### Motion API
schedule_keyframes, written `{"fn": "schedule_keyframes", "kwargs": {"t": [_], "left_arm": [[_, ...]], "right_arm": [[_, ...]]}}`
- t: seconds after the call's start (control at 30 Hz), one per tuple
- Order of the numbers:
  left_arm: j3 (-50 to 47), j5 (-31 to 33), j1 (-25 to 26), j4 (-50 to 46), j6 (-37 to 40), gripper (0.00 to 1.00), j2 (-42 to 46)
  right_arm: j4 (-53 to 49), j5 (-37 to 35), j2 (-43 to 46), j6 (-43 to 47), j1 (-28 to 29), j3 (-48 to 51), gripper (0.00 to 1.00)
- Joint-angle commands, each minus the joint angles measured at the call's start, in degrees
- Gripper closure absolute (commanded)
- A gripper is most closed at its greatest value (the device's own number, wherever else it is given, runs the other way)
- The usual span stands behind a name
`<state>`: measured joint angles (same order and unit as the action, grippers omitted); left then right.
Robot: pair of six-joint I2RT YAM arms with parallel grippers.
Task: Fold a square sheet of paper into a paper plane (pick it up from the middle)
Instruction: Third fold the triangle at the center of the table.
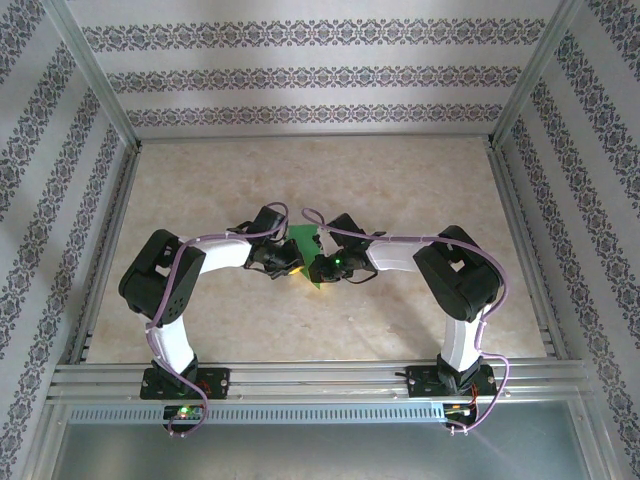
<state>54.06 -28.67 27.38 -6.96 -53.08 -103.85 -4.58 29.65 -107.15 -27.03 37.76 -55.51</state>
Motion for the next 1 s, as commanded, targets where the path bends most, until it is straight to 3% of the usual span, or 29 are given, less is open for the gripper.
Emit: {"fn": "schedule_keyframes", "kwargs": {"t": [0.0,0.53,0.77,0.97], "left_arm": [[2.4,2.2,0.0,-5.8,4.0,0.92,-1.9],[2.4,4.4,-0.6,-9.9,5.1,0.94,-4.0],[2.4,3.1,-0.6,-8.9,5.1,0.94,-3.8],[2.4,2.5,-0.6,-8.4,5.0,0.94,-3.7]], "right_arm": [[-7.4,-0.9,-0.6,3.0,0.9,0.8,0.90],[-15.4,-0.2,5.7,6.7,2.2,4.8,0.90],[-8.0,-0.4,12.8,3.8,1.2,4.2,0.90],[-6.6,-3.0,7.4,2.2,1.2,0.5,0.90]]}}
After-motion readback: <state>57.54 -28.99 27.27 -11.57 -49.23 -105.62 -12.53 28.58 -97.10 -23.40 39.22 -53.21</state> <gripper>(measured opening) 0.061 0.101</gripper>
